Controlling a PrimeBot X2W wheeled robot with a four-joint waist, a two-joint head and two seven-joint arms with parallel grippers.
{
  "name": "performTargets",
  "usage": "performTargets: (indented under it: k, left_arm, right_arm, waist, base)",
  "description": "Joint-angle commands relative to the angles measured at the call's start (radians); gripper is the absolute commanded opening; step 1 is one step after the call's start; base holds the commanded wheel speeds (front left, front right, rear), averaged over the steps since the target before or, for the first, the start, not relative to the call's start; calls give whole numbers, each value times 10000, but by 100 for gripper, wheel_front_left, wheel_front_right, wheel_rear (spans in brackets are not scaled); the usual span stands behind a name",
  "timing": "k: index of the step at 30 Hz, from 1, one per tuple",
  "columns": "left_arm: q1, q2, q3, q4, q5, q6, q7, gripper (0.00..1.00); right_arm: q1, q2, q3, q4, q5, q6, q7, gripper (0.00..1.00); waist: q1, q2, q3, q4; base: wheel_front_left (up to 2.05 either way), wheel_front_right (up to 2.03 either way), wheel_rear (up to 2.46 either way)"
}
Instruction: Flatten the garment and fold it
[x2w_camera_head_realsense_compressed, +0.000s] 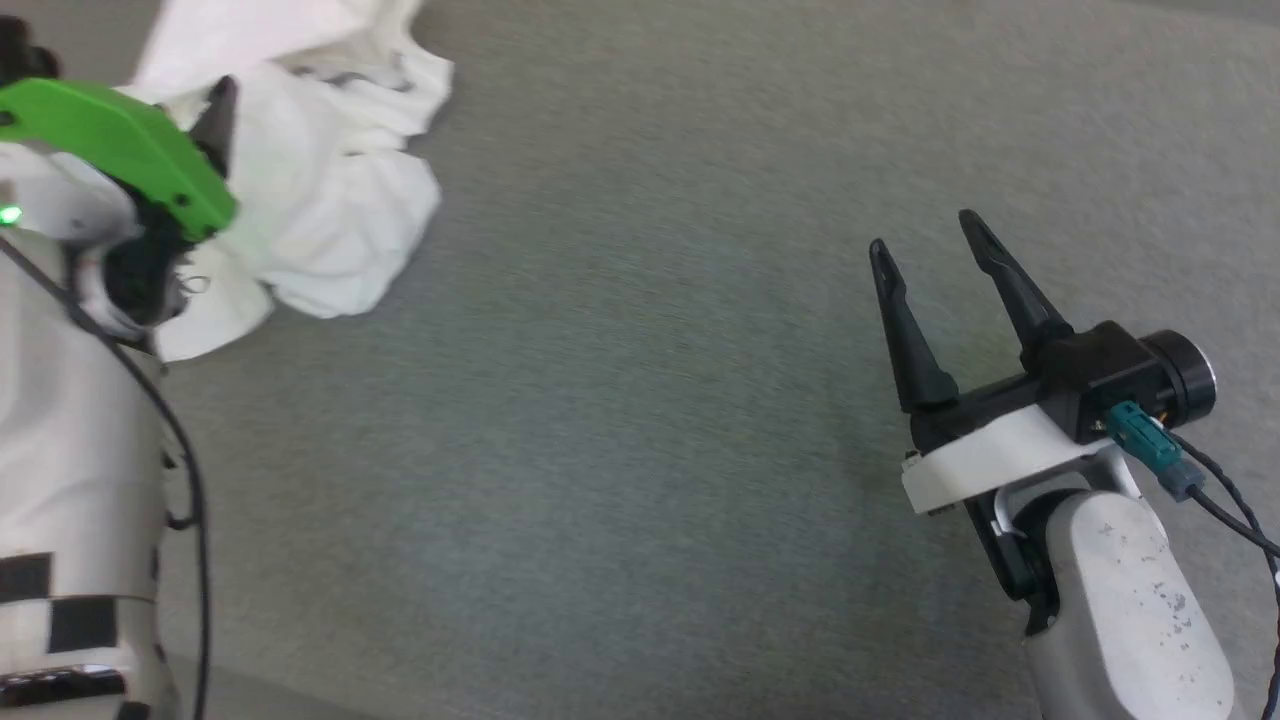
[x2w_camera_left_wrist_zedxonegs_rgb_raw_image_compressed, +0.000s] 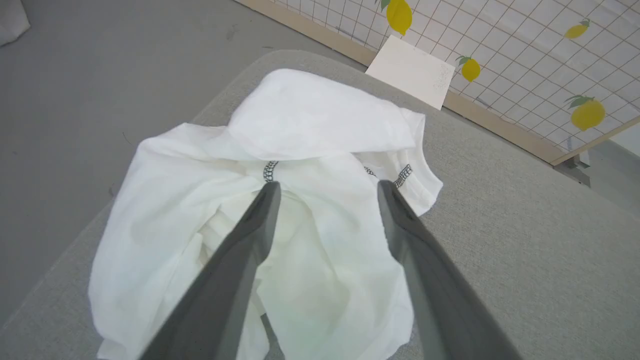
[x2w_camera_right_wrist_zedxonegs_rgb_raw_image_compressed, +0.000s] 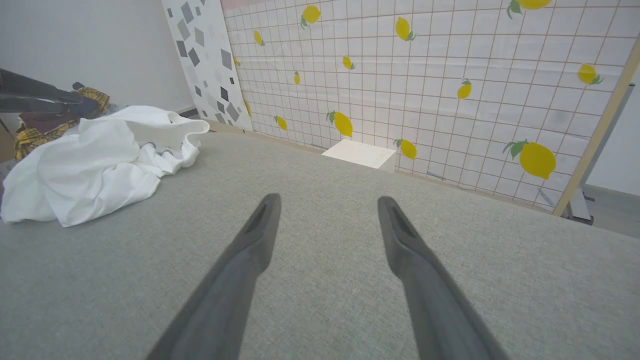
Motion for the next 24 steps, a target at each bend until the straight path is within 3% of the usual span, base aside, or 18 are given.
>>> performTargets:
  k: [1,8,13,14,15,16,18,24]
  left_arm:
    - [-186,179,118,116,-178,194,324,100]
    - [469,631,335,617,-465,1319,2624,100]
    - [1188,565,366,425,-814,1311,3412,99]
    - [1327,611,316,387,-810,1297,3569,64]
    - [1413,644,282,299,-777,1300,3592,38]
    - [1509,718,245,78,-644,1332,3405,0]
    - [1611,985,245,-336,-245,1396,2583,0]
    - [1339,1866,326,-1199,1471,1512,-2084,0]
  right_arm:
    - [-207,-19,26,42,63,-15,-127,100]
    - [-376,0,-42,280,179,-15,-453,100]
    - [-425,9,-136,494,213,-15,-575,100]
    - [-436,12,-137,538,229,-15,-609,100]
    - [-437,13,-148,577,240,-15,-636,100]
    - [-427,15,-169,628,262,-15,-671,100]
    - [-384,19,-199,739,312,-15,-725,100]
    - [-32,26,-270,1134,508,-15,-901,100]
  waist:
    - [-2,0,1256,-1272]
    - [-2,0,1593,-1693]
    - [-2,0,1444,-1660]
    - [-2,0,1339,-1624]
    - [-2,0,1236,-1584]
    - [-2,0,1083,-1528]
    - [-2,0,763,-1429]
    - [-2,0,-640,-1253]
  base:
    - [0,0,0]
    - [0,0,0]
    - [0,0,0]
    - [0,0,0]
    - [0,0,0]
    - [0,0,0]
    - [0,0,0]
    - [0,0,0]
